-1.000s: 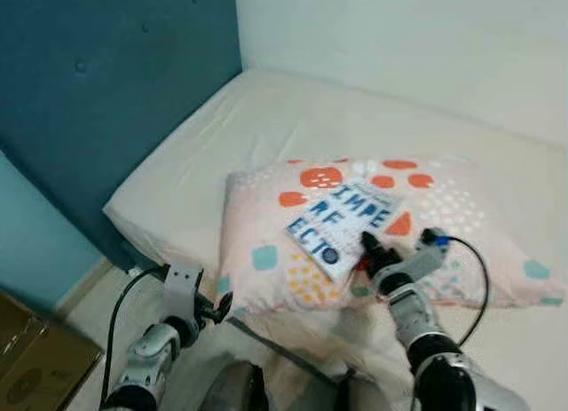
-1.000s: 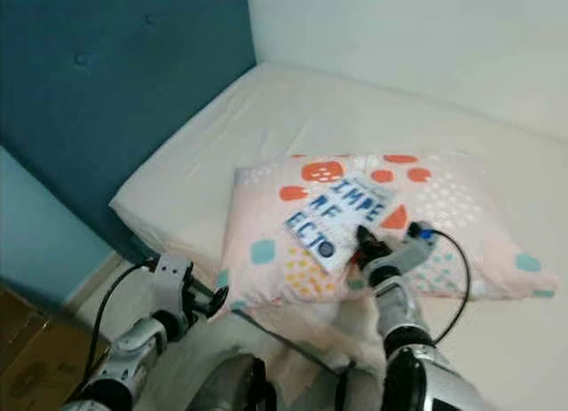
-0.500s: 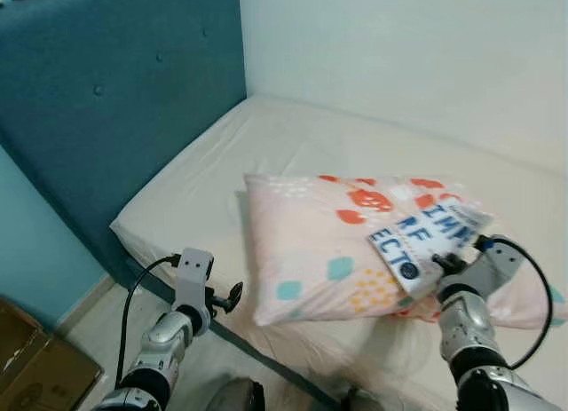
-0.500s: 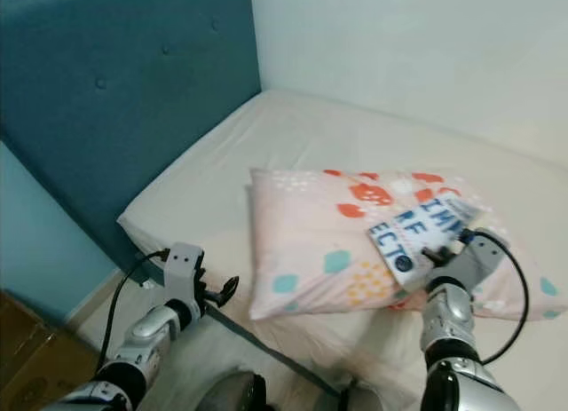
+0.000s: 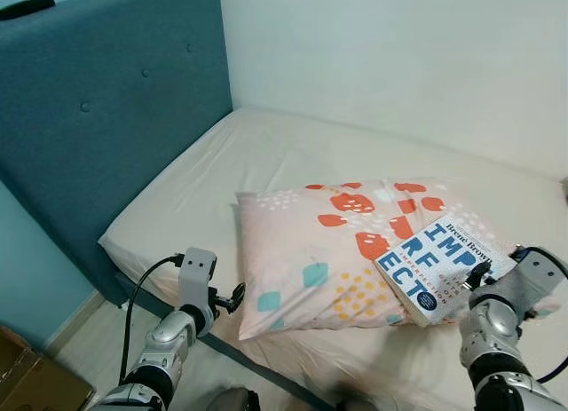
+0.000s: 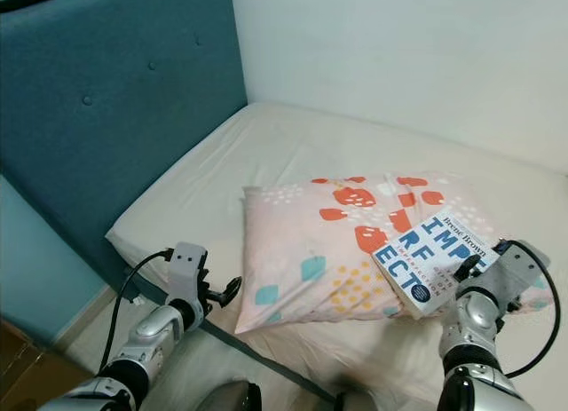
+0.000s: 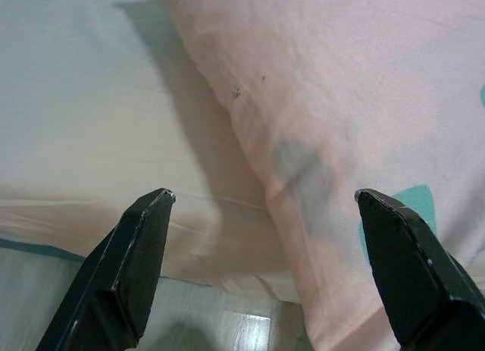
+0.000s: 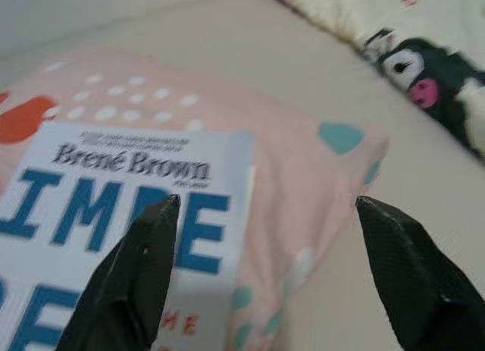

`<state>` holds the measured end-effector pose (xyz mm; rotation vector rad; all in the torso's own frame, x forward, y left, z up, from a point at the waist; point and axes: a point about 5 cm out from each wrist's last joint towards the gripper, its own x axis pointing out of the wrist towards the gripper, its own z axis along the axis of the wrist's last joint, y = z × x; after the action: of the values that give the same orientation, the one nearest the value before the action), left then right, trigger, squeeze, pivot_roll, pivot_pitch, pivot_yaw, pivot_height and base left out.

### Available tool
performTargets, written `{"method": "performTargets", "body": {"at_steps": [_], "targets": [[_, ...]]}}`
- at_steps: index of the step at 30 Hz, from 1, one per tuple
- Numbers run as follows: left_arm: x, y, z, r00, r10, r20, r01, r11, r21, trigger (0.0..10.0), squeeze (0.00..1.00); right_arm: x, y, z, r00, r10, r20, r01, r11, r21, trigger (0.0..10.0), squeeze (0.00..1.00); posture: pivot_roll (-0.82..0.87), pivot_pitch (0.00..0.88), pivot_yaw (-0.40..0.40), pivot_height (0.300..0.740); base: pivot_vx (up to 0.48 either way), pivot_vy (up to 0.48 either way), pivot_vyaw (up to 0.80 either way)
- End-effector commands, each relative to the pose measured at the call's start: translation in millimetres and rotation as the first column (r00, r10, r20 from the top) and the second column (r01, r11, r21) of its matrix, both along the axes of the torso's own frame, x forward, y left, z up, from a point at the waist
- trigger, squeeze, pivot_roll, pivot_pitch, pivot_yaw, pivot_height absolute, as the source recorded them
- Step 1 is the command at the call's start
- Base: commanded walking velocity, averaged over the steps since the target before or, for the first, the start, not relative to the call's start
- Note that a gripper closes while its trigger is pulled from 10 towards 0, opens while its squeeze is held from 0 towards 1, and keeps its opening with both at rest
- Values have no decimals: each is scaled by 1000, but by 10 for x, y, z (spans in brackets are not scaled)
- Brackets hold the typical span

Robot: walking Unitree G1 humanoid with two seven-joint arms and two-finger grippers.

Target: Clean up the room

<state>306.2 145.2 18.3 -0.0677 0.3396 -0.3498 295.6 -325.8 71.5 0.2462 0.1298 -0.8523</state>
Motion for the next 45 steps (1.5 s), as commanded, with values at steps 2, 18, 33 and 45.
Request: {"method": "performTargets", "body": {"at_steps": [2, 18, 33, 45], "targets": [[-17, -25, -22, 1000, 4, -8, -4, 1000, -15, 10000, 0, -45, -26, -41, 998, 1, -57, -3, 999, -35, 10000, 129, 100, 69, 14, 645, 0, 0, 0], [-50, -22, -51, 1000, -3, -10, 2, 1000, -18, 10000, 0, 392, 941, -142, 725, 678, -119, -680, 732, 28, 10000, 0, 103, 90, 17, 645, 0, 0, 0], [-97, 400, 91, 990, 95, 104, -88, 993, -74, 10000, 0, 656, 930, 250, 674, 715, -186, -738, 663, -125, 10000, 0, 231, 262, 32, 645, 0, 0, 0], [-204, 342, 19, 995, 28, 93, -24, 999, -46, 10000, 0, 407, 568, -38, 775, 553, -307, -575, 818, 20, 10000, 0, 211, 260, 49, 645, 0, 0, 0]]}}
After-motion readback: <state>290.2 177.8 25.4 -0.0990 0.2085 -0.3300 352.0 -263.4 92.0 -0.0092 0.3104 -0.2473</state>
